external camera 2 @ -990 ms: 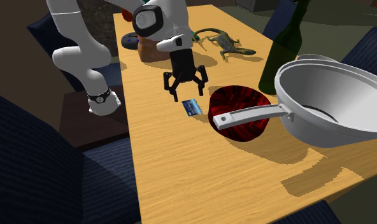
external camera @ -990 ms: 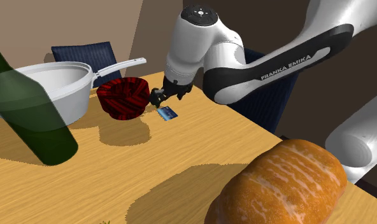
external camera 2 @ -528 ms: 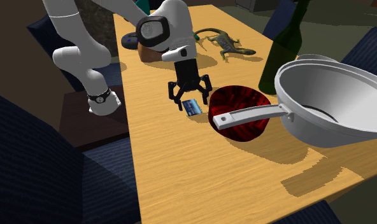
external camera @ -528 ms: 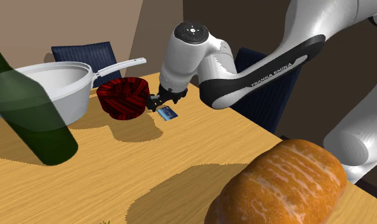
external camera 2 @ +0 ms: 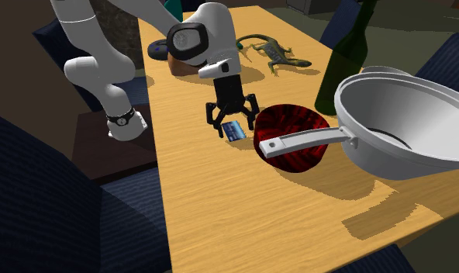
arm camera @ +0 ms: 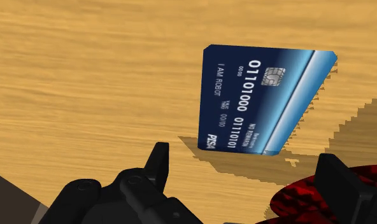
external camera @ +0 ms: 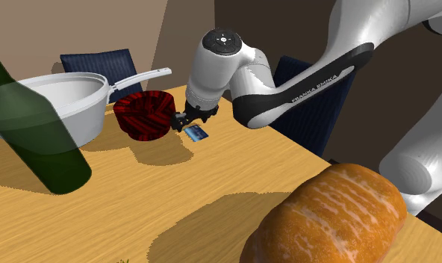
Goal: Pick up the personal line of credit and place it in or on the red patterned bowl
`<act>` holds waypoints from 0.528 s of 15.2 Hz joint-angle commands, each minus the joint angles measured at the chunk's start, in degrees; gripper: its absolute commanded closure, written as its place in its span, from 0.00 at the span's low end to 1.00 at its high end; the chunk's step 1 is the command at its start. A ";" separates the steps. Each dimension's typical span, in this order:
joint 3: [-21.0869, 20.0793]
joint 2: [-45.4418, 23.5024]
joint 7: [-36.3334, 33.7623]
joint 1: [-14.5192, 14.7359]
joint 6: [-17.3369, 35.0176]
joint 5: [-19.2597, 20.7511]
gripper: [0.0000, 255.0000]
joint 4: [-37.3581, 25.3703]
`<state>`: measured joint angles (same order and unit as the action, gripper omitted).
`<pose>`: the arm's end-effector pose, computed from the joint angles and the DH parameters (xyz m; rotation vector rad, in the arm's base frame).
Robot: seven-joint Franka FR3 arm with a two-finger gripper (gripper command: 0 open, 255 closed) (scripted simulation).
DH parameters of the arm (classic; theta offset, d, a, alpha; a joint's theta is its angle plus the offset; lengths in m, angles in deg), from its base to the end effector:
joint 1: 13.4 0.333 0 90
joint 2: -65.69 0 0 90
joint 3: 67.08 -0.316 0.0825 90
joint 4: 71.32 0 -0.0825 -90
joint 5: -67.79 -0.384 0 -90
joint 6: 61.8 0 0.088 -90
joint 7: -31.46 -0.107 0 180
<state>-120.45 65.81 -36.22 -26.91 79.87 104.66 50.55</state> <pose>0.4370 0.3672 0.4457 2.9928 -0.0629 0.8990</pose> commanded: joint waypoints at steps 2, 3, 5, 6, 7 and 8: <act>0.00 0.00 0.00 0.00 0.00 0.00 1.00 0.00; 0.00 0.00 0.00 0.00 0.00 0.00 1.00 0.00; 0.00 -0.01 -0.01 0.00 -0.01 0.01 1.00 -0.02; 0.00 -0.02 0.00 0.00 -0.01 0.01 1.00 -0.02; 0.00 -0.01 0.00 0.00 -0.01 0.01 1.00 -0.02; 0.00 -0.01 0.00 0.00 -0.01 0.01 1.00 -0.02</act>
<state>-120.45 65.81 -36.22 -26.91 79.86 104.67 50.52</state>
